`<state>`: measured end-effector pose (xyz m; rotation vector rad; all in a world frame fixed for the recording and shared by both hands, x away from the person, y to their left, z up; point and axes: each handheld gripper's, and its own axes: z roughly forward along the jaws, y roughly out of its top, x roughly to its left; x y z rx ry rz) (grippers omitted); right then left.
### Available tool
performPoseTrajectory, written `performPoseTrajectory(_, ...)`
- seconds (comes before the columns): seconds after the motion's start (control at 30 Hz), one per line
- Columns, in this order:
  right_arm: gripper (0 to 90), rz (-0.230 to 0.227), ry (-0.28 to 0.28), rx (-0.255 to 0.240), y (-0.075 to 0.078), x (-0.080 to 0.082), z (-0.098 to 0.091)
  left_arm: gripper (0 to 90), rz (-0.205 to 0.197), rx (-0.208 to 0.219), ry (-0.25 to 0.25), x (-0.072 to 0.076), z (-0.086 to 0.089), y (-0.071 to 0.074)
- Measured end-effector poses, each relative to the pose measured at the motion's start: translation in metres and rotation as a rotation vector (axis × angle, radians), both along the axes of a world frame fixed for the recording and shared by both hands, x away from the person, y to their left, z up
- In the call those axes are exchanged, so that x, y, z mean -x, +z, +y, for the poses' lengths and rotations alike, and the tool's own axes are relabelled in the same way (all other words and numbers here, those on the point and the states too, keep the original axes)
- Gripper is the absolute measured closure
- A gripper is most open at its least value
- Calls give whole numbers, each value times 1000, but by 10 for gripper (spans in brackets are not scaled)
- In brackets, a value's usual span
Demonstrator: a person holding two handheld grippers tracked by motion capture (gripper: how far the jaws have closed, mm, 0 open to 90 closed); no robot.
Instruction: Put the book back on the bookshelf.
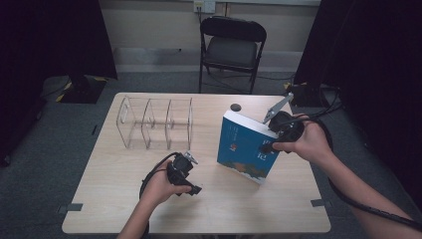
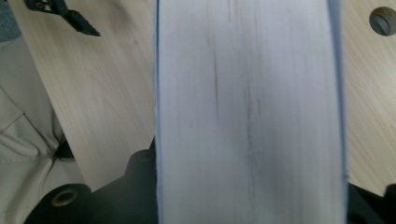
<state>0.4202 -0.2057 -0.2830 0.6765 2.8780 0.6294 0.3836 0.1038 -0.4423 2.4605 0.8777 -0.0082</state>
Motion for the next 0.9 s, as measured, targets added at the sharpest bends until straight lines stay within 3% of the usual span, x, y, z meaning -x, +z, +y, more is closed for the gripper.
performPoseTrajectory(0.5,610,20,119,-21,-6,37,25,238,-31,21,6,2,7,9)
performPoseTrajectory(0.73,609,30,162,-17,-12,46,32,237,-48,21,-2,3,9,11)
performPoseTrajectory(0.9,607,8,175,-52,-18,45,26,236,-56,32,-14,3,9,12)
